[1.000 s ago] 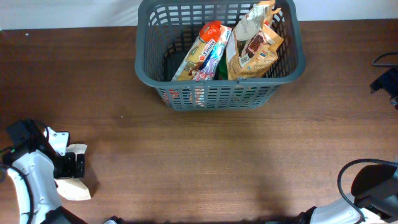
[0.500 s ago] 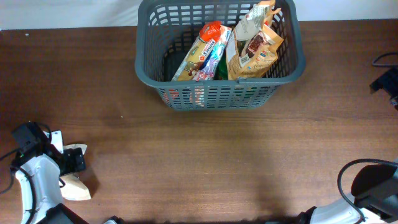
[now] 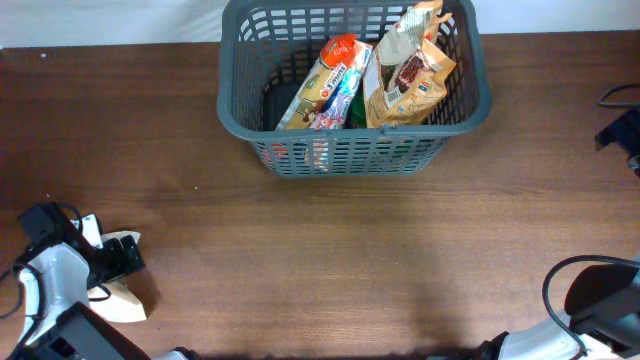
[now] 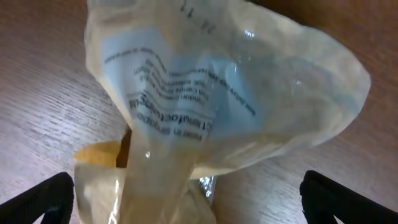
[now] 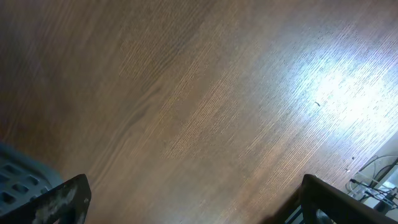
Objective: Pack container
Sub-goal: 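Lower the left gripper onto the clear plastic bag and grasp it, then lift the plastic bag and lower it into the basket's left side, then release the bag and retract the left arm from the basket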
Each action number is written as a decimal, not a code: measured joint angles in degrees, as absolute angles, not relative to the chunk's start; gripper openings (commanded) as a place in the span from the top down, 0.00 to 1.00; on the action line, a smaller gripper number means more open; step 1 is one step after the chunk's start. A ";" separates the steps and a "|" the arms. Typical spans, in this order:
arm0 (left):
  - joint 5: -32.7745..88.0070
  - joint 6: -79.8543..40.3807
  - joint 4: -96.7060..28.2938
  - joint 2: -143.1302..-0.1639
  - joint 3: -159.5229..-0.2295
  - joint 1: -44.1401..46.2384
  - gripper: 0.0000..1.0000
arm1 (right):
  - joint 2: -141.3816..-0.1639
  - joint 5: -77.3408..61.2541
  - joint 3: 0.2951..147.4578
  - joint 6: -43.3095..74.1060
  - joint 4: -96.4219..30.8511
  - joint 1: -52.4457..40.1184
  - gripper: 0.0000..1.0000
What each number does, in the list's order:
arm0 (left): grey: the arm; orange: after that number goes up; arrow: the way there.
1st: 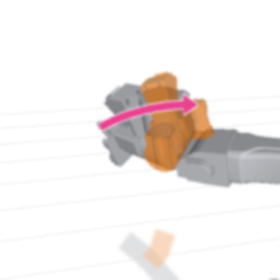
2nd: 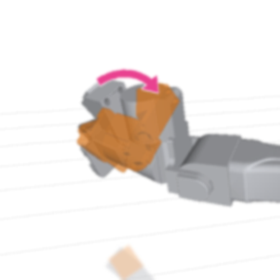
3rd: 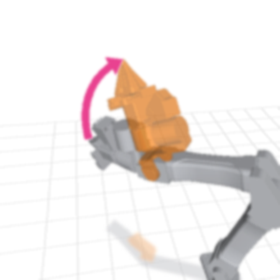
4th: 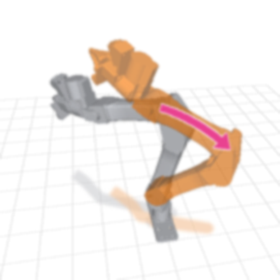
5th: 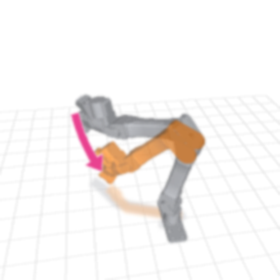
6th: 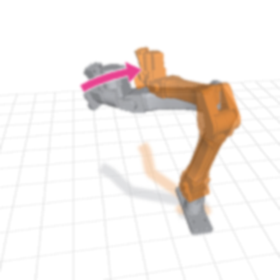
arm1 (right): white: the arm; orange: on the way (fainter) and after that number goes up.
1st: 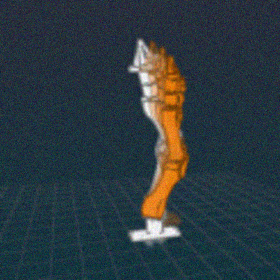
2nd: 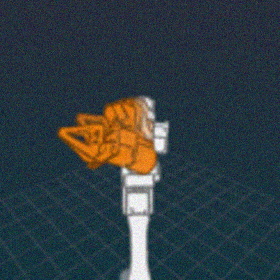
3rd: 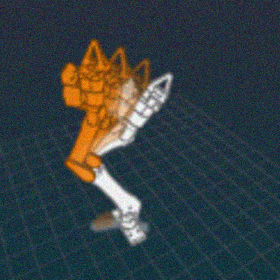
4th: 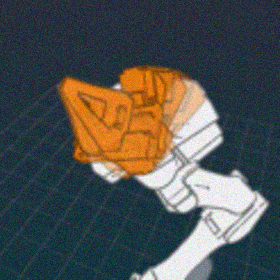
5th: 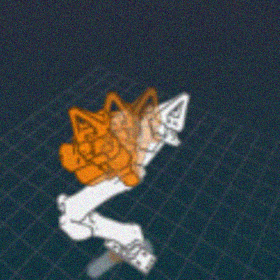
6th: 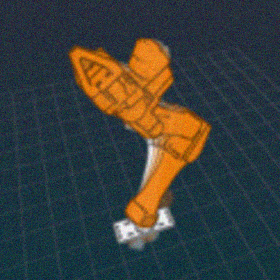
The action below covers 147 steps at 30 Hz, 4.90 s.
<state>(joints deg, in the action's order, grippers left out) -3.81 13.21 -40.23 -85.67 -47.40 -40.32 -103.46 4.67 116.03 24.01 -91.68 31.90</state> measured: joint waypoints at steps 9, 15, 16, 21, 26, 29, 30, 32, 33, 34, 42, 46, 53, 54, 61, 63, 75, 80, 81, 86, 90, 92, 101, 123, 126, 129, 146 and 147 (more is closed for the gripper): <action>-3.86 13.04 -39.70 -87.11 -47.40 -40.38 0.01 | -103.46 4.67 116.03 23.99 -91.68 31.90 0.01; -5.61 13.87 -37.89 -87.77 -47.40 -41.89 0.01 | -103.46 4.67 116.01 24.01 -91.68 31.90 0.01; -5.74 13.91 -37.82 -87.79 -47.40 -42.26 0.01 | -103.46 4.67 116.03 24.01 -91.68 31.90 0.01; -6.24 13.98 -36.97 -89.21 -47.40 -43.99 0.01 | -103.46 4.67 116.01 24.01 -91.68 31.90 0.01; -5.76 14.11 -35.94 -90.96 -47.40 -44.07 0.01 | -103.46 4.67 116.03 24.01 -91.68 31.90 0.01; -4.51 14.11 -35.16 -92.01 -47.40 -44.07 0.01 | -103.46 4.67 116.01 24.01 -91.68 31.90 0.01; -4.27 14.11 -34.96 -92.29 -47.40 -44.07 0.01 | -103.46 4.67 116.03 24.01 -91.68 31.90 0.01; -4.05 14.11 -34.79 -92.51 -47.40 -44.07 0.01 | -103.46 4.67 116.03 24.01 -91.68 31.90 0.01; -3.86 14.11 -34.70 -92.62 -47.40 -44.07 0.01 | -103.46 4.67 116.03 23.99 -91.68 31.90 0.01; -3.60 14.11 -34.61 -92.82 -47.40 -44.07 0.01 | -103.46 4.67 116.03 23.97 -91.68 31.90 0.01; -1.23 13.85 -34.09 -93.93 -47.40 -44.05 0.33 | -103.46 4.67 116.03 23.99 -91.68 31.90 0.01; -0.58 14.09 -33.74 -94.13 -47.40 -44.05 0.70 | -103.46 4.67 116.03 23.99 -91.68 31.90 0.01; 0.43 13.93 -32.36 -94.19 -47.42 -44.10 0.98 | -103.46 4.67 116.03 24.03 -91.68 31.90 0.01; 1.06 13.69 -31.94 -94.19 -47.42 -44.18 0.98 | -103.46 4.67 116.03 24.01 -91.68 31.90 0.01; 17.02 9.08 -29.23 -94.63 -49.17 -44.38 0.98 | -103.46 4.67 116.03 23.99 -91.68 31.90 0.01; 24.53 8.38 -29.23 -95.20 -51.44 -44.38 0.98 | -103.46 4.67 116.03 23.97 -91.68 31.90 0.01; 65.21 3.77 -29.26 -92.14 -69.97 -39.03 0.98 | -103.46 4.67 116.03 23.99 -91.68 31.90 0.01; 67.61 2.07 -29.06 -85.71 -80.71 -26.89 0.98 | -103.46 4.67 116.03 24.01 -91.68 31.90 0.01; 66.37 1.58 -29.04 -84.42 -83.81 -23.38 0.98 | -103.46 4.67 116.01 23.99 -91.68 31.90 0.01; 54.39 0.36 -28.80 -79.81 -97.82 -6.96 0.98 | -103.46 4.67 116.03 24.01 -91.68 31.90 0.01; 41.60 0.40 -27.92 -78.26 -104.47 3.62 0.98 | -103.46 4.67 116.03 24.03 -91.70 31.90 0.01; 37.08 0.84 -28.03 -78.32 -105.12 7.53 0.98 | -103.46 4.67 116.03 24.01 -91.68 31.90 0.01; 18.90 4.80 -29.32 -94.94 -105.01 21.12 0.99 | -103.46 4.67 116.03 24.01 -91.66 31.90 0.01; 2.07 8.62 -38.59 -109.95 -104.68 17.43 0.06 | -103.46 4.67 116.01 23.99 -91.68 31.90 0.01; 2.98 8.54 -39.16 -109.95 -104.68 16.60 0.01 | -103.46 4.67 116.03 23.99 -91.68 31.90 0.01; 2.74 8.58 -39.40 -109.93 -104.71 17.08 0.01 | -103.46 4.67 116.03 24.01 -91.68 31.90 0.01; -4.21 10.61 -51.05 -73.63 -111.57 16.21 0.01 | -103.46 4.67 116.01 24.01 -91.66 31.90 0.01; -5.52 10.74 -52.77 -71.88 -111.61 16.21 0.01 | -103.46 4.67 116.03 24.01 -91.68 31.90 0.01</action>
<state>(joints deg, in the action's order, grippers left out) -5.52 10.74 -52.77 -71.88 -111.61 16.21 -103.46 4.67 116.03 24.01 -91.68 31.90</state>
